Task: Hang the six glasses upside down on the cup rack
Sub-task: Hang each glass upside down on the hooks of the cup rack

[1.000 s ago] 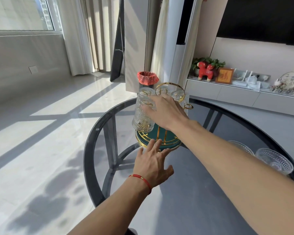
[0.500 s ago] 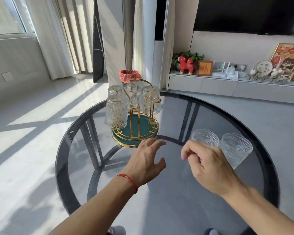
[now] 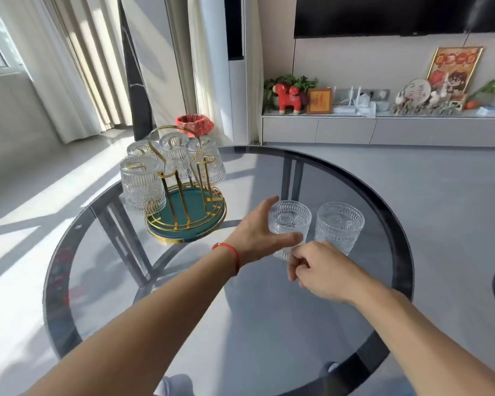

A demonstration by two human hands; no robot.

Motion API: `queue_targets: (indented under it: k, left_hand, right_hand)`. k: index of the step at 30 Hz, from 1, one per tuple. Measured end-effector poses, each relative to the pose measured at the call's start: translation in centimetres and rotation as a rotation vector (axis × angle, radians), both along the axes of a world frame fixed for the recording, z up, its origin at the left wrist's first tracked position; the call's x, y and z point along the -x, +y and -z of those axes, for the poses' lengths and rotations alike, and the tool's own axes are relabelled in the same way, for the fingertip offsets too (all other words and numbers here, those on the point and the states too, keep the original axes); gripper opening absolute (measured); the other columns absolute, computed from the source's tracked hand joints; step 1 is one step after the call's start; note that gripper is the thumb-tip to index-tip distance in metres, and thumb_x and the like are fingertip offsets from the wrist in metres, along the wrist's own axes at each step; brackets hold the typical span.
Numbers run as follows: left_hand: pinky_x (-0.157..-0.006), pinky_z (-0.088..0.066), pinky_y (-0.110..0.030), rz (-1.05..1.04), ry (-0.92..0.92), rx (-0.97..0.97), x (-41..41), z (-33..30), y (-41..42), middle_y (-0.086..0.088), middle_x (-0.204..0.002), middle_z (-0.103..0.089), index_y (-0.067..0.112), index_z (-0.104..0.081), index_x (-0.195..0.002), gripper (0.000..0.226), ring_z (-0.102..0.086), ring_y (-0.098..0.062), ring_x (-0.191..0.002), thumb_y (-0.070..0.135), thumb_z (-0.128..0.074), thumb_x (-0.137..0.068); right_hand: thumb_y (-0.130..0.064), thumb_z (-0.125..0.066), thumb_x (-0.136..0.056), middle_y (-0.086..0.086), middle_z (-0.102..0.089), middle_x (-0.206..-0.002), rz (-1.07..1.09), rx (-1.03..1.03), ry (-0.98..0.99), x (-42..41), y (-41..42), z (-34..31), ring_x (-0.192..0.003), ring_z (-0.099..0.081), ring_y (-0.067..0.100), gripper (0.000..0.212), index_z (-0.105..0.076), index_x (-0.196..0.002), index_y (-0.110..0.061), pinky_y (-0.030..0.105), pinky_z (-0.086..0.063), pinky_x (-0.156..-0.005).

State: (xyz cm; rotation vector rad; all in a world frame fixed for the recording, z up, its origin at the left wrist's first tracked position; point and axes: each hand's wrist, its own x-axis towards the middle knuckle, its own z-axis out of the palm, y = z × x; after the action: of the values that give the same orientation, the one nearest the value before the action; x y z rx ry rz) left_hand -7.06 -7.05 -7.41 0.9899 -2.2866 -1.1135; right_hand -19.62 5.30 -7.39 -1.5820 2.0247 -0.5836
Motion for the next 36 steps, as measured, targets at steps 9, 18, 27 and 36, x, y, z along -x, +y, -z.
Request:
queue_targets:
  k: [9,18,27,36]
  left_hand:
    - [-0.088,-0.052,-0.024,-0.276,0.194,0.075,-3.8,-0.6,0.3,0.008,-0.112,-0.07,0.023,-0.058,-0.121,0.083,-0.065,-0.008,-0.104,0.061,-0.086,-0.053]
    - [-0.089,-0.059,-0.05,-0.234,0.641,-0.475,-10.7,0.6,0.7,-0.014,-0.124,-0.067,0.016,-0.058,-0.118,0.066,-0.067,-0.038,-0.114,0.022,-0.089,-0.06]
    - [-0.091,-0.045,-0.011,-0.14,0.225,-0.104,-13.7,0.9,-1.2,0.023,-0.125,-0.066,0.037,-0.063,-0.131,0.062,-0.056,0.01,-0.116,0.075,-0.051,-0.082]
    - [-0.121,0.003,-0.064,-0.076,-0.553,0.529,-13.8,5.2,-2.9,0.01,-0.17,0.013,0.05,-0.003,-0.157,0.075,0.02,-0.028,-0.155,0.077,0.001,-0.086]
  right_hand:
    - [-0.01,-0.045,-0.09,0.002,-0.079,-0.084,0.071,-0.17,-0.265,0.4,0.0,0.2,-0.043,-0.059,0.015,0.03,-0.066,-0.109,-0.016,0.025,-0.041,-0.044]
    - [-0.039,-0.062,-0.089,0.04,-0.064,-0.125,0.111,-0.111,-1.304,-4.6,-3.2,-0.6,-0.104,-0.062,0.045,0.059,-0.061,-0.132,0.001,0.051,-0.054,-0.092]
    - [-0.025,-0.072,-0.089,0.026,-0.071,-0.125,0.387,0.13,-1.38,-5.1,-5.9,0.0,-0.101,-0.066,0.033,0.041,-0.07,-0.123,-0.002,0.047,-0.051,-0.102]
    - [-0.045,-0.081,-0.077,0.0,-0.074,-0.123,0.359,0.636,-0.714,-6.0,-8.9,-4.3,-0.115,-0.069,0.016,0.056,-0.068,-0.128,-0.025,0.046,-0.055,-0.102]
